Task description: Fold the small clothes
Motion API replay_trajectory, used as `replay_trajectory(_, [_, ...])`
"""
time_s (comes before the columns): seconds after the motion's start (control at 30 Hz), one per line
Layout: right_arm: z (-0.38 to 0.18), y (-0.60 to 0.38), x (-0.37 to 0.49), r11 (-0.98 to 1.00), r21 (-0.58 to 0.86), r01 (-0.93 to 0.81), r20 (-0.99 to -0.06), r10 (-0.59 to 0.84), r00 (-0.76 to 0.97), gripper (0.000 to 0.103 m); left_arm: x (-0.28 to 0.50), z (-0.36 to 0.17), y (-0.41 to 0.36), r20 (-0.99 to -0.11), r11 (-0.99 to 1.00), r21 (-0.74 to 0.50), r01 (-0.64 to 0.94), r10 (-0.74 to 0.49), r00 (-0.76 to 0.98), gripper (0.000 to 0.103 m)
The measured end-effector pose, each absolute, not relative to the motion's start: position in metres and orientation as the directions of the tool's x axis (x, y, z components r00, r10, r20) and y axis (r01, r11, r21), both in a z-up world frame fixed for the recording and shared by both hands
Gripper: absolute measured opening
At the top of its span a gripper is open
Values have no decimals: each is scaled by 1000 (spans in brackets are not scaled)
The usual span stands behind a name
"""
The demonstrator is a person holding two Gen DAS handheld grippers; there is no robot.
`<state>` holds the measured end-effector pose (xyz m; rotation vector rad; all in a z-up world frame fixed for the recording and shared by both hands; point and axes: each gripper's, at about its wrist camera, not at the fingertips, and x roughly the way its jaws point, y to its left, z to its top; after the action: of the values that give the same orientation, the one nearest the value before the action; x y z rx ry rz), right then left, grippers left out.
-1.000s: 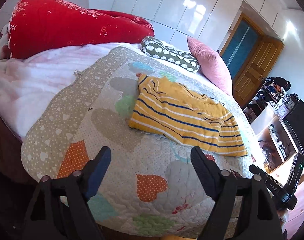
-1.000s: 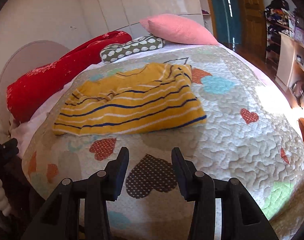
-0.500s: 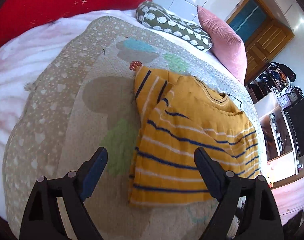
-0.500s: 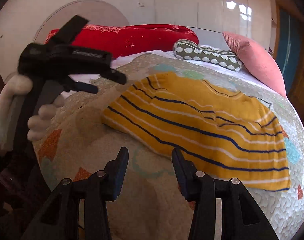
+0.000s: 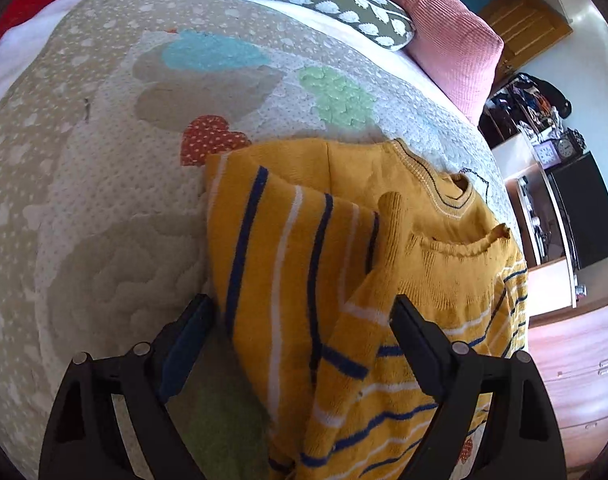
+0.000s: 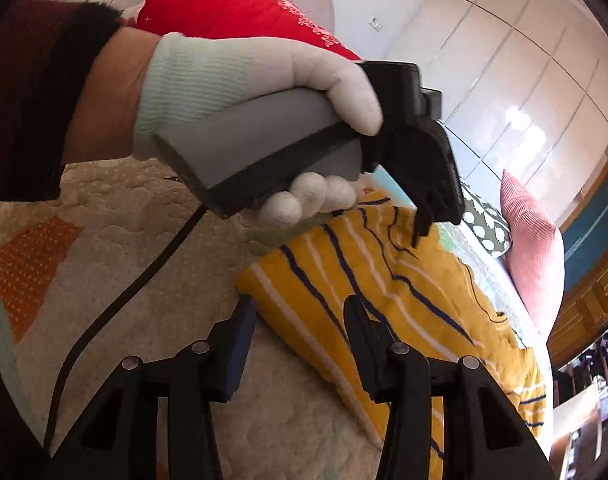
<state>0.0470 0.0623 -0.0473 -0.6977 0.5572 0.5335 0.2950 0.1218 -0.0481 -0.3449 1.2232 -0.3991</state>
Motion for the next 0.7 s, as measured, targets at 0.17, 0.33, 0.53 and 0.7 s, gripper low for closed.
replay_trajectory(0.17, [-64,86,63,621,-485,-616,-628,243,740,47,309,-49,115,-853,893,-435,117,-450,266,65])
replay_trajectory(0.33, [-57,84,77,664,-423,-617,-629,274,727,8,303,-41,127,-819,853,-520,50,-514,257,14])
replay_trajectory(0.53, [-12,36,72,762,-338,-552,-531,329,781,7,291,11,98,-822,872,-486,47,-475,315,14])
replay_trajectory(0.7, [21,-38,73,859,-255,-443,-461,295,837,7,290,53,27,-808,874,-476,95,-478,344,13])
